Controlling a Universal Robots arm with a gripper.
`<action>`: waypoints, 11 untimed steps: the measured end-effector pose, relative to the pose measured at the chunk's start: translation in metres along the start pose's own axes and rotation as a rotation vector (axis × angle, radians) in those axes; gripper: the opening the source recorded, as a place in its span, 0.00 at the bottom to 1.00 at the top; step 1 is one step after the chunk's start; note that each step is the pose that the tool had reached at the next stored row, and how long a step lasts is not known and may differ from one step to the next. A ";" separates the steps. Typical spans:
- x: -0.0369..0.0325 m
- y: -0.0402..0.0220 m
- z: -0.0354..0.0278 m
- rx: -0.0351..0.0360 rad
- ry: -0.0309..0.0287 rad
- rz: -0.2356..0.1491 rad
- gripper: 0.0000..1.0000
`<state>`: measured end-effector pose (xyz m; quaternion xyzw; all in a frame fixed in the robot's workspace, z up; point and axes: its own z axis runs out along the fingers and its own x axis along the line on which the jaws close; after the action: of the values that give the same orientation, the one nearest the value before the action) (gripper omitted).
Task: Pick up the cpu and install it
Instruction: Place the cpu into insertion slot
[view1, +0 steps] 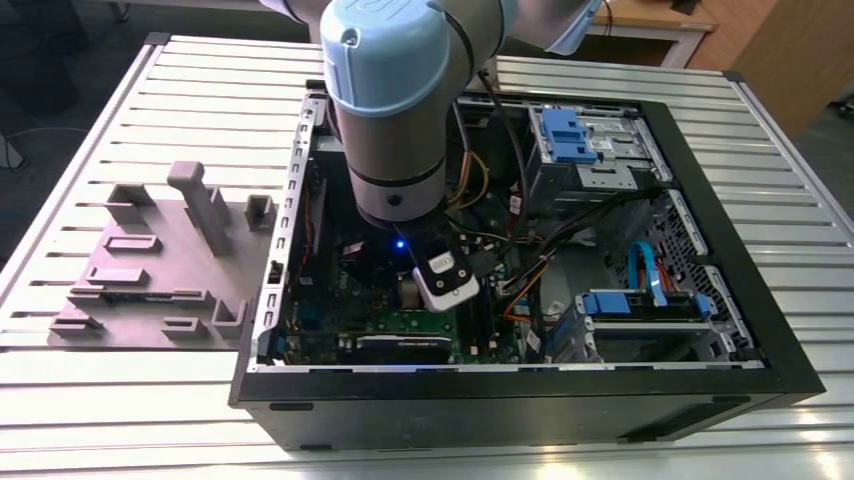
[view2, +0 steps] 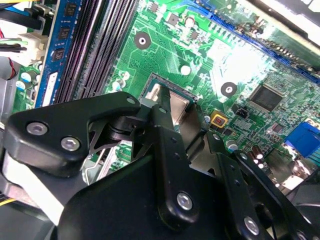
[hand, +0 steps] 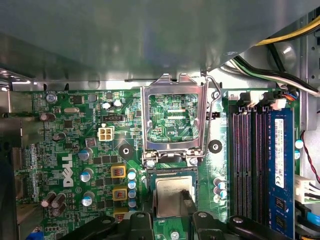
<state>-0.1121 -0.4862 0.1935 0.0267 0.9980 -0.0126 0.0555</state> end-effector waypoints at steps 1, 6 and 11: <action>0.0000 0.0000 0.0000 0.0001 0.0001 0.000 0.34; -0.0001 0.0000 -0.0001 0.0000 -0.0001 0.000 0.27; 0.0000 0.0000 -0.0001 0.0000 0.0000 0.000 0.27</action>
<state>-0.1120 -0.4862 0.1935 0.0267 0.9980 -0.0126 0.0556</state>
